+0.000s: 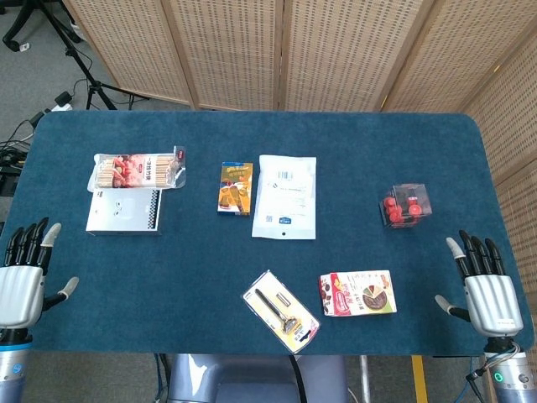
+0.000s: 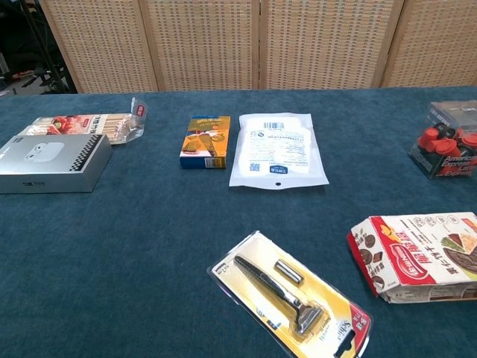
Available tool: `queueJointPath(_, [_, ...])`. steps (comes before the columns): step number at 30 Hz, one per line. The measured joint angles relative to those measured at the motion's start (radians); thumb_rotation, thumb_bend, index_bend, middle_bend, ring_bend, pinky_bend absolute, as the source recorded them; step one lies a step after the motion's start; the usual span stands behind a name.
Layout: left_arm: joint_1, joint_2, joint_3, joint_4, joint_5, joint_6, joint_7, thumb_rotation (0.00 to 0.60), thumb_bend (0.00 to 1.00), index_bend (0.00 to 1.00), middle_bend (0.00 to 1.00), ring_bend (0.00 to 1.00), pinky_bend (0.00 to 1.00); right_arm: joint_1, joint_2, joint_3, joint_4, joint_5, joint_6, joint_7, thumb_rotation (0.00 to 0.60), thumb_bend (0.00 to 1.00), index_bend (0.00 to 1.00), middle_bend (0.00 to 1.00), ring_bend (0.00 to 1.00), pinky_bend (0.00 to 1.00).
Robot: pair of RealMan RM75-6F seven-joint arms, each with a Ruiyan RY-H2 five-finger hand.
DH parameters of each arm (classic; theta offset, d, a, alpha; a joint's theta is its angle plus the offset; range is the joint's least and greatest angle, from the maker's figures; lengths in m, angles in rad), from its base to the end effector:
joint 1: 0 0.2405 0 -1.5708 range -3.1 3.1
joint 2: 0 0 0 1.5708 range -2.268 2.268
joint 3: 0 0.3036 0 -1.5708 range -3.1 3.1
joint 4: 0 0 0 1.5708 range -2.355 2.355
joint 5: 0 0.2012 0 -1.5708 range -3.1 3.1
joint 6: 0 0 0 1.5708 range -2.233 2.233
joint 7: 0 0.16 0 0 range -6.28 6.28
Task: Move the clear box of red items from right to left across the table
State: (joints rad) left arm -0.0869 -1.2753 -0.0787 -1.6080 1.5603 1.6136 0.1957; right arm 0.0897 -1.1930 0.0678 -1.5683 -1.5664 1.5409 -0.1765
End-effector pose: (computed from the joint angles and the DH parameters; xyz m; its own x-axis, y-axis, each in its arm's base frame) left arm -0.3214 0.2033 0.1540 0.4251 -0.1548 0.8918 0.8985 -0.0472 -0.4365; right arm -0.3382 -0.2046 0.1720 0.5227 0.0837 0.8484 -0.8467 -0.0650 0.5281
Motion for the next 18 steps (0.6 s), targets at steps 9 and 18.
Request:
queueJointPath(9, [0.003, 0.002, 0.001, -0.003, 0.000, 0.002, 0.001, 0.600, 0.18, 0.00, 0.00, 0.00, 0.00, 0.019, 0.001, 0.010, -0.005, 0.014, -0.032, 0.003, 0.600, 0.05, 0.00, 0.00, 0.00, 0.00])
queueJointPath(18, [-0.004, -0.003, -0.003, 0.006, -0.017, -0.019, -0.001, 0.600, 0.18, 0.00, 0.00, 0.00, 0.00, 0.127, 0.071, 0.084, -0.112, 0.112, -0.204, -0.061, 0.600, 0.05, 0.00, 0.00, 0.00, 0.00])
